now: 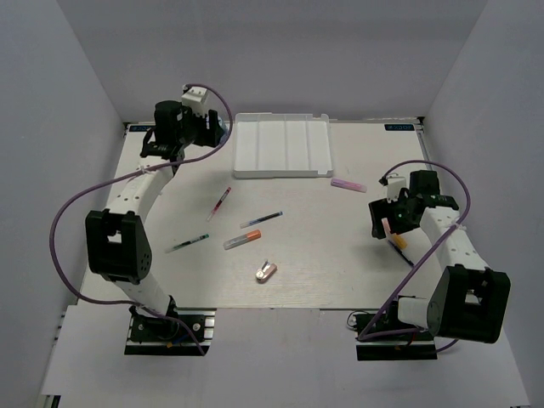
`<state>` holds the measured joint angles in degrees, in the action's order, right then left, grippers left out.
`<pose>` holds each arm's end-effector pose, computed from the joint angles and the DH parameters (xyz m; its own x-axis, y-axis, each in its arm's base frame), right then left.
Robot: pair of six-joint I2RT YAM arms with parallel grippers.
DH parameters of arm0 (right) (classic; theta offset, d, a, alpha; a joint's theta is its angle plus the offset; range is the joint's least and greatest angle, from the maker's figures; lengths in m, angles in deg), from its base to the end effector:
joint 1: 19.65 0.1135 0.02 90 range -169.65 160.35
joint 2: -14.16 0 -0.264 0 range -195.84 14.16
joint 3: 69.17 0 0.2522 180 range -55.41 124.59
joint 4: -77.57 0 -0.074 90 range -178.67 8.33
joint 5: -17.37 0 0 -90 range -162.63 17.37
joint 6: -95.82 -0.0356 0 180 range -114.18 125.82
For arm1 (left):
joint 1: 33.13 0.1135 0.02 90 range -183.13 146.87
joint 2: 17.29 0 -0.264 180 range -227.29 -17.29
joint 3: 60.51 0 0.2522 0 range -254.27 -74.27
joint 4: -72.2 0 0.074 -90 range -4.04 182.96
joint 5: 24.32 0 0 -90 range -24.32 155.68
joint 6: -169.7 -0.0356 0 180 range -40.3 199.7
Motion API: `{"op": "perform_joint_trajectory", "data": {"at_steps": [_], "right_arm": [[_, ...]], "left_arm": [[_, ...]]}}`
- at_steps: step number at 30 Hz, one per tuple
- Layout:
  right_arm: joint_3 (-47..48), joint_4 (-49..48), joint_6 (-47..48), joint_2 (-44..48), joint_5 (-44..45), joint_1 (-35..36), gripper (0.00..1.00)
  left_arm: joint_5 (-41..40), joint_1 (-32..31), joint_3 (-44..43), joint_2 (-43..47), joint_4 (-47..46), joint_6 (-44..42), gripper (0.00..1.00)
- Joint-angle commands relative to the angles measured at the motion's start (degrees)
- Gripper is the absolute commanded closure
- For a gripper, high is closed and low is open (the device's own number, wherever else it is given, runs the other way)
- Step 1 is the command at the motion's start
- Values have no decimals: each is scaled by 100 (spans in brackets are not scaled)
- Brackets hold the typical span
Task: Sort the stationery into containers
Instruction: Place the stationery in the storage box.
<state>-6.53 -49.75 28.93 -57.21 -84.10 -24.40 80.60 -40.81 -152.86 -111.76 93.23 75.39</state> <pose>0.2368 -0.0126 0.2298 -0.7995 -0.3196 -0.5087 -0.3560 0.9341 -0.0272 0.3875 -0.0615 0.3248 -0.3612 0.1220 -0.9245 0.3920 0.9194 -0.0318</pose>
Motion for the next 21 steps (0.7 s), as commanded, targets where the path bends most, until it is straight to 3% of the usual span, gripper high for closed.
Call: {"op": "perform_joint_trajectory", "data": {"at_steps": [1,9,21], "right_arm": [[130,-138,-9,-78,-67,10,11],[227,-157,62,-333,65,10,11],[289,-130,53,-518,179,1,11]], "left_arm": [[766,-58,-420,-307,-664,370,65],[820,-234,-1457,-1625,-1367,757,68],[100,-576,-3338,-3550,-991,564,69]]}}
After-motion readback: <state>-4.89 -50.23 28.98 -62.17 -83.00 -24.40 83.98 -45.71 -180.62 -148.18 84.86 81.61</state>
